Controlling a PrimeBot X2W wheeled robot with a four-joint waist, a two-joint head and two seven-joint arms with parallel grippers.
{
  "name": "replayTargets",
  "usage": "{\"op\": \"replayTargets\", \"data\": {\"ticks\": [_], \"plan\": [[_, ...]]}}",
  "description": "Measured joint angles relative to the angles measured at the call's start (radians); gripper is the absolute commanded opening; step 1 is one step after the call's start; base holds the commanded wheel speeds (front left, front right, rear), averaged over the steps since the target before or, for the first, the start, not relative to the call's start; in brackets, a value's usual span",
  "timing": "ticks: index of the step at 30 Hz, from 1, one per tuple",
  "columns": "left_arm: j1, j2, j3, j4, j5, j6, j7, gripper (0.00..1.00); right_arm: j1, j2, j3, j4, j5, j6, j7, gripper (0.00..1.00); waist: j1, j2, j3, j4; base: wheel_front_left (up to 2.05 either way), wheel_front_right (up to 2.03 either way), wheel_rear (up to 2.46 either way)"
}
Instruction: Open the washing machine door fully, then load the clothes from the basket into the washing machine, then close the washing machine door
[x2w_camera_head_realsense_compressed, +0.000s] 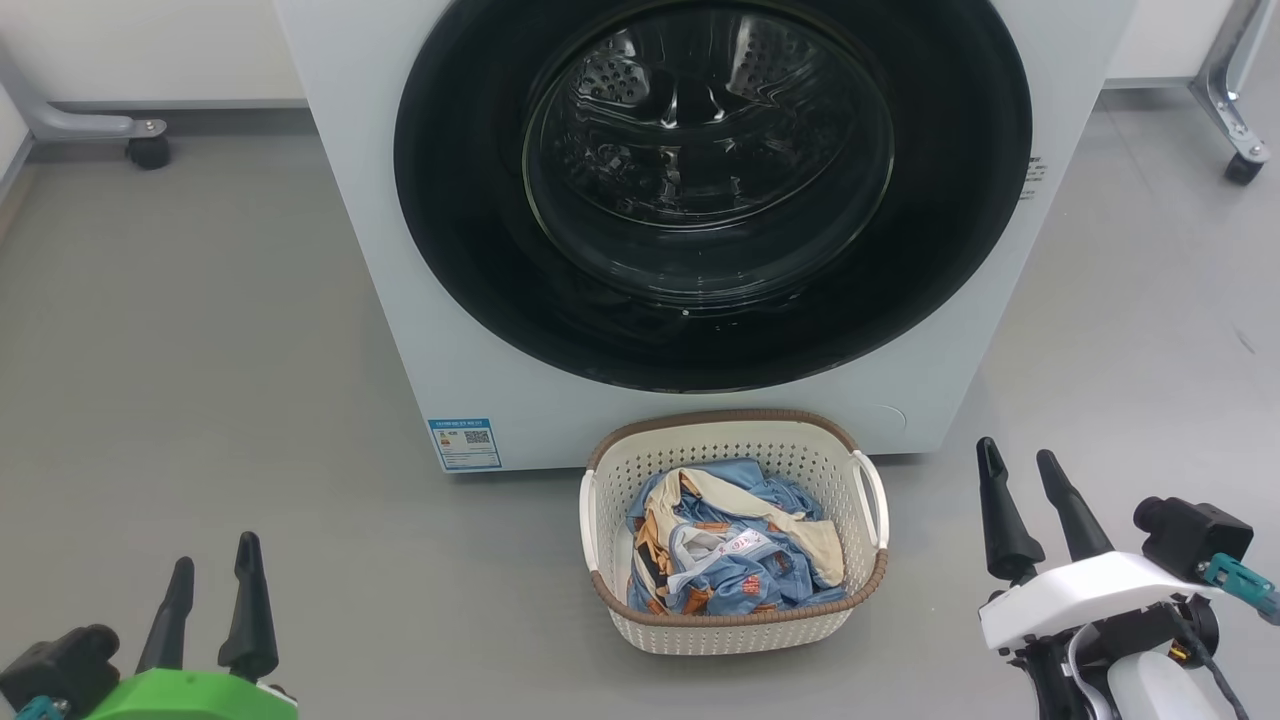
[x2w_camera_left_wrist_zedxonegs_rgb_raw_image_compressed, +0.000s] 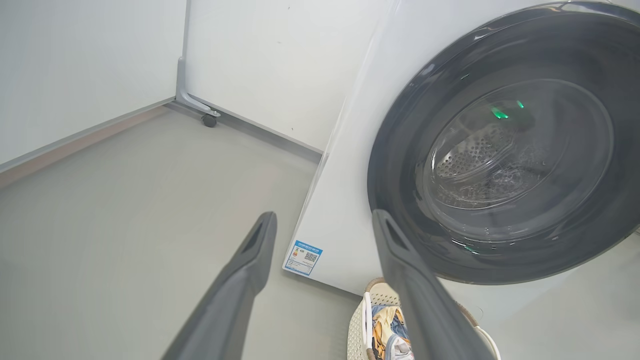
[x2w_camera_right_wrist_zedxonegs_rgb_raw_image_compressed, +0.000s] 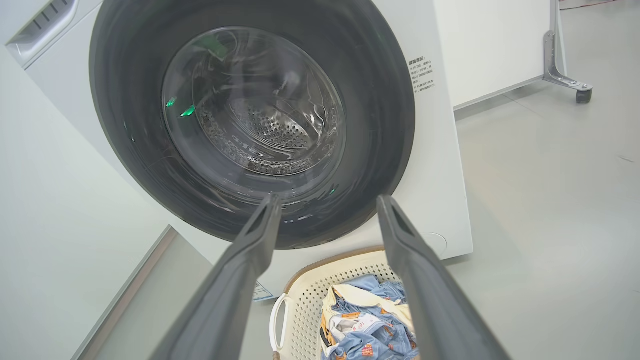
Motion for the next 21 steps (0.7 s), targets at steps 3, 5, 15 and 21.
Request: {"op": "replayTargets", "data": {"ticks": [3,5,15,21], "plan": [[0.005,0.001,0.007,-0.012,0.070,0.005,-0.009,1.00,0.000,-0.001,0.004,-0.001,-0.047,0.000,-0.010,1.00,0.0000,0.0000,-0.001,-0.001,0.00,0.00,0.00],[0.011,0.002,0.012,-0.020,0.115,0.006,-0.011,1.00,0.000,-0.001,0.004,-0.001,-0.077,0.000,-0.016,1.00,0.0000,0.0000,-0.002,-0.002,0.00,0.00,0.00],[0.035,0.000,0.030,-0.039,0.312,0.019,-0.034,1.00,0.001,-0.002,0.003,0.002,-0.225,0.000,-0.044,1.00,0.0000,0.0000,-0.005,-0.003,0.00,0.00,0.00],[0.061,-0.004,0.053,-0.042,0.410,0.026,-0.049,1.00,0.002,-0.004,0.003,0.011,-0.311,0.000,-0.062,1.00,0.0000,0.0000,-0.007,-0.004,0.00,0.00,0.00]]}}
